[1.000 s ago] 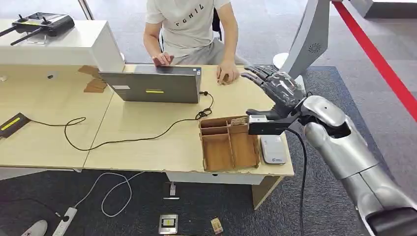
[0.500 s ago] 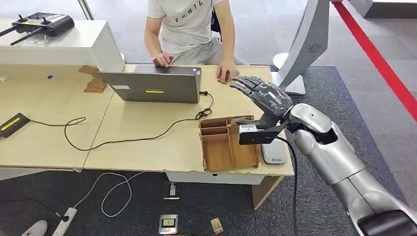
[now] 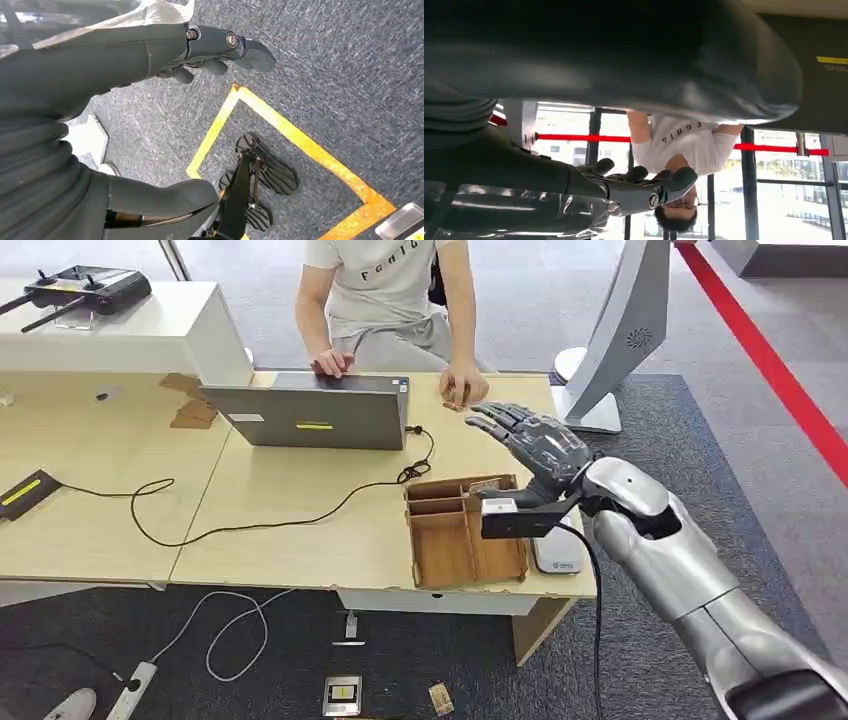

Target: Pass the card to the sensor for recognition and then transmit it.

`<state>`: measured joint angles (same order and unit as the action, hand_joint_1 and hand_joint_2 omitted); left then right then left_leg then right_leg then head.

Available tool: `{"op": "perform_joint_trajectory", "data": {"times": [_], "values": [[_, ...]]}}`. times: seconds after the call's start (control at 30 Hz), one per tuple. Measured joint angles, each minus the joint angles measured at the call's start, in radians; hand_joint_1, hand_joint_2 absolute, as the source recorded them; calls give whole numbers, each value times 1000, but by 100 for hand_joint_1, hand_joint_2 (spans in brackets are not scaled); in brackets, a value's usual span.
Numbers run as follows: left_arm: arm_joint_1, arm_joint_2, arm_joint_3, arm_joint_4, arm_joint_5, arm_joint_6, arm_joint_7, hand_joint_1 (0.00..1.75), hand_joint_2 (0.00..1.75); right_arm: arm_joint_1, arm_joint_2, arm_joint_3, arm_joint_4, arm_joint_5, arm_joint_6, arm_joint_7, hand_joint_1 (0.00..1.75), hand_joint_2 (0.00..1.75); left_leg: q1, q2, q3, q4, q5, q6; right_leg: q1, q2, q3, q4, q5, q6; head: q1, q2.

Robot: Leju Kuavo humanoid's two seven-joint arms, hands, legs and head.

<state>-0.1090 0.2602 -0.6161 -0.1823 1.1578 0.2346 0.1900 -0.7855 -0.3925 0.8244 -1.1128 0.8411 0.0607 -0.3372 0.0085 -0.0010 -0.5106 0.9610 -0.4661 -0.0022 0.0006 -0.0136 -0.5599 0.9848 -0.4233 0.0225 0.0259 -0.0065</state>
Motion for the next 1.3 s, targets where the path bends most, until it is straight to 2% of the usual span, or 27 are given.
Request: {"op": "perform_joint_trajectory", "data": {"times": [0.3, 0.33, 0.8, 1.3], "values": [[0, 0, 0, 0, -5, -2, 5, 0, 175, 7, -6, 0, -11, -6, 21, 15, 0, 0, 0, 0, 0, 0, 0, 0, 0, 0, 0, 0, 0, 0, 0, 0], [0, 0, 0, 0, -5, -2, 6, 0, 175, 8, -7, 0, -13, -9, 31, 15, 0, 175, 0, 0, 0, 0, 0, 0, 0, 0, 0, 0, 0, 0, 0, 0], [0, 0, -1, 0, 4, -1, 8, 0, 175, 8, -8, 15, -16, -8, 103, 18, 0, 175, 0, 0, 0, 0, 0, 0, 0, 0, 0, 0, 0, 0, 0, 0], [0, 1, -2, 0, -5, -8, 6, 0, 175, 9, -17, 29, -16, -8, 106, 52, 0, 175, 0, 0, 0, 0, 0, 0, 0, 0, 0, 0, 0, 0, 0, 0]]}}
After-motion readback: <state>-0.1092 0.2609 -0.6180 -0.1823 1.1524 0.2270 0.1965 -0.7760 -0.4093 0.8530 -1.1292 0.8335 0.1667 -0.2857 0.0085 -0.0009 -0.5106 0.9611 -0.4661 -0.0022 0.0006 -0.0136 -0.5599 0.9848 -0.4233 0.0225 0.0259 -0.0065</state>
